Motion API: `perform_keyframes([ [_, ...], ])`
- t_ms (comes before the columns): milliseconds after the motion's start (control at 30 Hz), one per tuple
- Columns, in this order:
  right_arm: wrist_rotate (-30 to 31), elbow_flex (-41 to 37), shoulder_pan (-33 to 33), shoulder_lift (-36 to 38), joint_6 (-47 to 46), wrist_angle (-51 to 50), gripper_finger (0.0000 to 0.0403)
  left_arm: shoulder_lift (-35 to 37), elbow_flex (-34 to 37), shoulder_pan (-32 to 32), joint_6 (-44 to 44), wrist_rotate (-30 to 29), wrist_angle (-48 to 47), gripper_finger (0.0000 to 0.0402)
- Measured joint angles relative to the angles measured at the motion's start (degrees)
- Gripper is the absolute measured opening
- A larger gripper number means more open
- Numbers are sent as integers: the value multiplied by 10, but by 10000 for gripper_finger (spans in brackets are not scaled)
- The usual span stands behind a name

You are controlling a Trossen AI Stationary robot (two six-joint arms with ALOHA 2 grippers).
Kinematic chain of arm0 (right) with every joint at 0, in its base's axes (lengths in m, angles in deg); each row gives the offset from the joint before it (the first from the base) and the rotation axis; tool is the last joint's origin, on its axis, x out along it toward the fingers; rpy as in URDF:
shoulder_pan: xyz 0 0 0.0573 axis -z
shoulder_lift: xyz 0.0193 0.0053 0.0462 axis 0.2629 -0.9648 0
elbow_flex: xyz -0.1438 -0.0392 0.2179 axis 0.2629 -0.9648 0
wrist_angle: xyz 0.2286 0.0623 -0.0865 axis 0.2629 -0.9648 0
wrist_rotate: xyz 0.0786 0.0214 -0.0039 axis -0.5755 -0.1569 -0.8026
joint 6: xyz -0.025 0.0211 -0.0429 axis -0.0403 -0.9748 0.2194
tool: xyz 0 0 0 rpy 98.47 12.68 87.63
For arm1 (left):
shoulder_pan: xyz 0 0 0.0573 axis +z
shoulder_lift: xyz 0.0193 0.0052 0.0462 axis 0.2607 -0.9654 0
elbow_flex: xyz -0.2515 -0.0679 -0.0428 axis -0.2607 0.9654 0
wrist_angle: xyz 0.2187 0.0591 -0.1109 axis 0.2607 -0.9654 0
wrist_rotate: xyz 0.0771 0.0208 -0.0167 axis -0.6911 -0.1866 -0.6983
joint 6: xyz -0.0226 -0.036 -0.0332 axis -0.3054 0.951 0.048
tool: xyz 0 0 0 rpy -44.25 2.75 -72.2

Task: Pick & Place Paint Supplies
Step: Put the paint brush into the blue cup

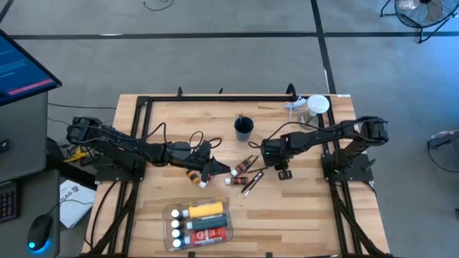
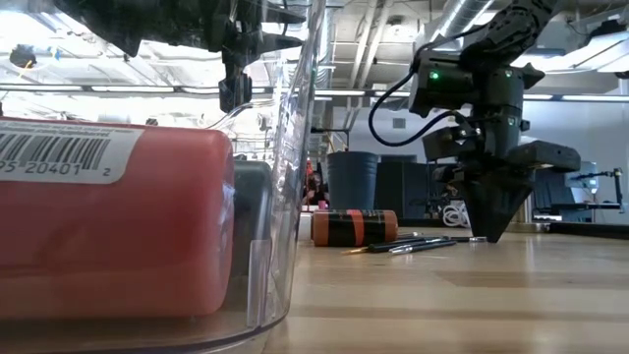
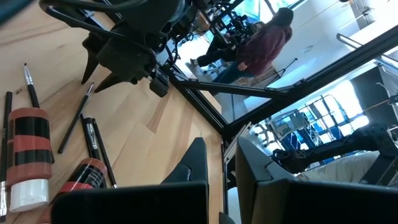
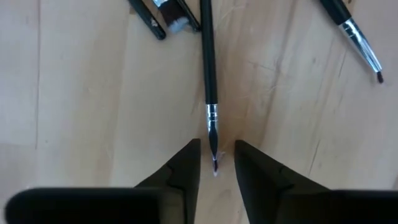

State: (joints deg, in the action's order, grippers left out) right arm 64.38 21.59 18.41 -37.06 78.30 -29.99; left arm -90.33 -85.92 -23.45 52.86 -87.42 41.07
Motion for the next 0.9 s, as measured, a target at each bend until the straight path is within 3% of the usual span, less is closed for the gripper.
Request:
perform_keyframes([
  [333, -6, 0, 12, -2, 0, -8, 7, 0, 0, 0, 0, 0, 0, 2],
  [667, -6, 6, 11, -2, -10, -19, 2, 0, 0, 0, 0, 0, 0, 2],
  [900, -11, 43, 10, -7, -8, -96, 0, 0, 0, 0, 0, 0, 0, 2],
])
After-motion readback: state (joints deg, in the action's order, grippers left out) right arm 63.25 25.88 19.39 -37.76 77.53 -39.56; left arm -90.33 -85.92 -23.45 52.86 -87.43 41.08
